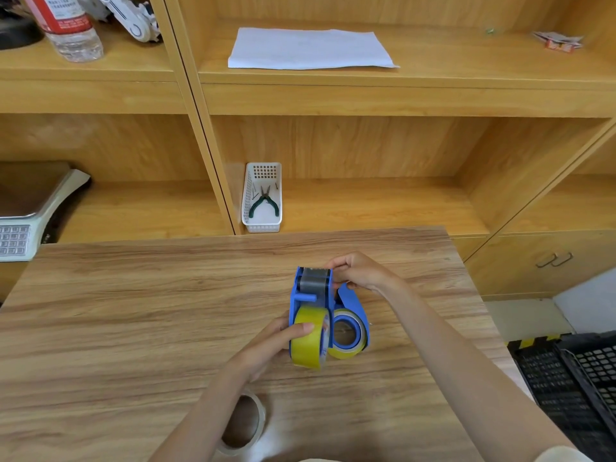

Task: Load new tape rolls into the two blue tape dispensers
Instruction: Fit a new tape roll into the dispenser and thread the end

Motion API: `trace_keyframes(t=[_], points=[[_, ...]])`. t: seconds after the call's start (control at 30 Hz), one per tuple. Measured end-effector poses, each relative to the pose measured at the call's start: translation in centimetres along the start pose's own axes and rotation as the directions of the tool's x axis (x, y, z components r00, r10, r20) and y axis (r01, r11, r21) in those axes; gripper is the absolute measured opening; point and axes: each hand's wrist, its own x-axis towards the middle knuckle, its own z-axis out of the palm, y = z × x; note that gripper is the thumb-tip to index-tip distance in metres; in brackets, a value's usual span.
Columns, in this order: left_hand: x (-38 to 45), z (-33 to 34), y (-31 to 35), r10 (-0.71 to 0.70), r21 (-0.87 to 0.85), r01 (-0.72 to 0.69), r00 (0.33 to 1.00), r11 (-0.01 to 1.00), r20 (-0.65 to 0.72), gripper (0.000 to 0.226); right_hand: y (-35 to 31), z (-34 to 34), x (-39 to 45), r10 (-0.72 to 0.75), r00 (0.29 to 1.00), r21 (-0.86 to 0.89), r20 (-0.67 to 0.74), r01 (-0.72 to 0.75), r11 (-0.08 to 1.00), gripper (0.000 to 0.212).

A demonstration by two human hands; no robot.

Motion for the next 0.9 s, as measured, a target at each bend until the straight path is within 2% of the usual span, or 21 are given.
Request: trace_keyframes(t=[0.13,0.27,0.33,0.47,0.57,0.63,0.73,0.83,0.9], points=[[0.3,-0.3,0.1,0.024,-0.094,-0.024,1.000,0.995,-0.005,0.050,0.8,0.6,-0.1,-0.018,1.000,0.118,-0.017,0.020,0.993,0.013],[0.8,-0.6,0.0,-0.005,-0.175,-0.002,0.999,0.985,-0.041,0.059,0.9,0.8,-0.8,-0.063,0.992,0.237,0.108,0.036,0.971,0.028],[1.1,-0.7,-0.2,-0.025,-0.251,0.008,0.998,0.968,-0.065,0.059,0.9,1.1,-1.0,-0.092,0.986,0.217,0.137,0.061,0.974,0.030],[1.5,-0.6,0.0,-0.066,-0.417,0.035,0.996,0.908,-0.061,0.048,0.4,2.1,-0.3,-0.149,0.989,0.108,0.023,0.146,0.983,0.033],[1.9,-1.2,-0.4,-0.085,-0.457,0.053,0.995,0.888,-0.050,0.042,0.2,2.7,0.2,-0.169,0.984,-0.032,-0.055,0.168,0.985,0.031],[2.3,-1.9,-0.7,-0.126,-0.417,0.069,0.986,0.906,-0.110,0.042,0.1,3.0,0.5,-0.176,0.977,-0.121,-0.124,0.161,0.980,0.035],[2.7,-2.9,-1.3,-0.118,-0.208,0.061,0.955,0.976,-0.272,0.043,0.3,3.6,1.0,-0.220,0.953,-0.252,-0.207,0.166,0.953,0.030],[3.2,-3.6,-2.3,0.062,0.044,-0.048,0.898,0.998,-0.435,0.022,0.7,4.6,1.9,-0.216,0.939,-0.354,-0.269,0.112,0.929,0.026],[3.4,-3.7,-2.5,0.174,0.190,-0.095,0.869,0.977,-0.463,0.012,0.9,5.3,2.7,-0.205,0.930,-0.413,-0.306,0.064,0.909,0.027]])
